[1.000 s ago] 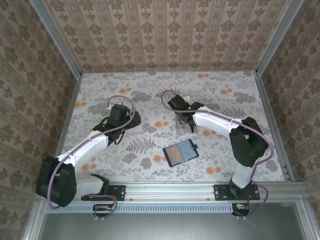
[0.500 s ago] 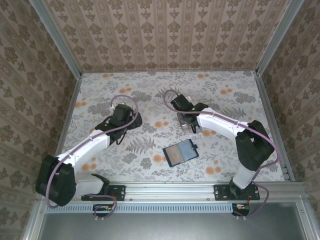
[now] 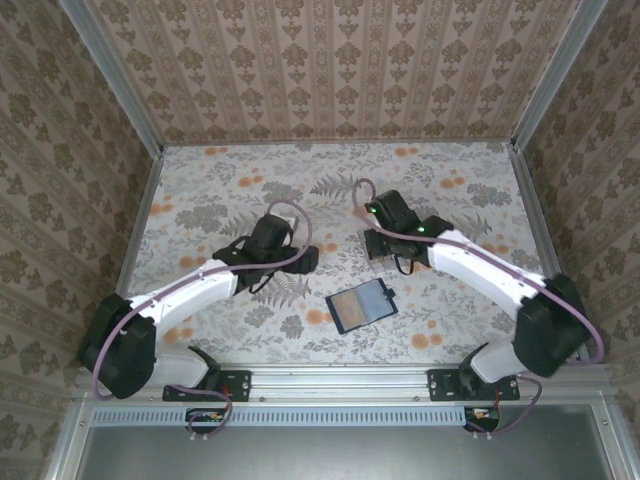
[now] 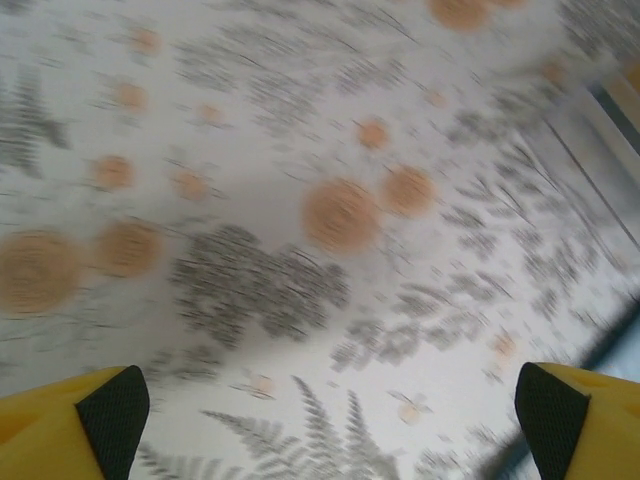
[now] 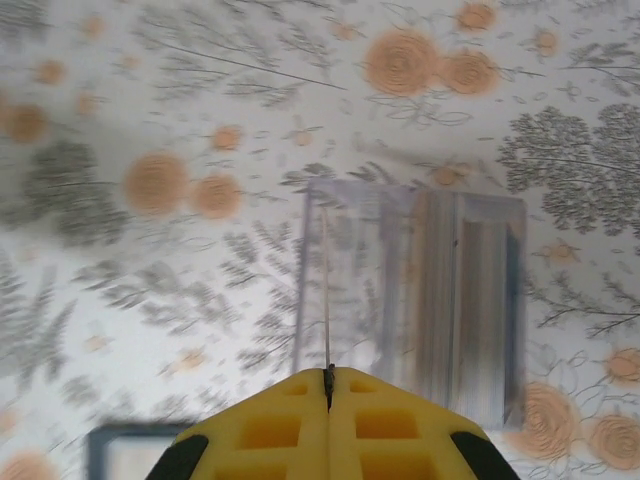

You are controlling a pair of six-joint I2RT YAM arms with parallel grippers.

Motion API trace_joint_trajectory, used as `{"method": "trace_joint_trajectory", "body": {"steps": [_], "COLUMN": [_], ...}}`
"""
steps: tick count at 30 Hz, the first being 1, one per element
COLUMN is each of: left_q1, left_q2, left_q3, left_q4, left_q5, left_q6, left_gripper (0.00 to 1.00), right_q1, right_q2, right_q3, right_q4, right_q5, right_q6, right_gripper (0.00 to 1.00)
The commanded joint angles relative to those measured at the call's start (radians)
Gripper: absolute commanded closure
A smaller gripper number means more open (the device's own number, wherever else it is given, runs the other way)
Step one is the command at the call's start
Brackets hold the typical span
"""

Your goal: Put the credit cards into the card holder

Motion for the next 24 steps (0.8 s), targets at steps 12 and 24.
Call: {"method": "trace_joint_trajectory", "body": {"steps": [12, 24], "left_q1": [-0.271, -0.324], "left_q2": [0.22, 0.258], "left_q3": [-0.004, -0.046], "left_q4": [0.013, 0.074], "left_q5": [0.041, -0.048], "left_q6": [0.467, 0.508], "left_gripper": [0.02, 0.01], "right_q1": [-0.086, -0.094], "right_q2": [-0.198, -0.034], "right_q3": [-0.42, -0.476], "right_q4": [0.242, 0.37], "right_q5": [-0.557, -0.667], "right_q6": [0.024, 0.066], "right_gripper": [1.0, 1.0]}}
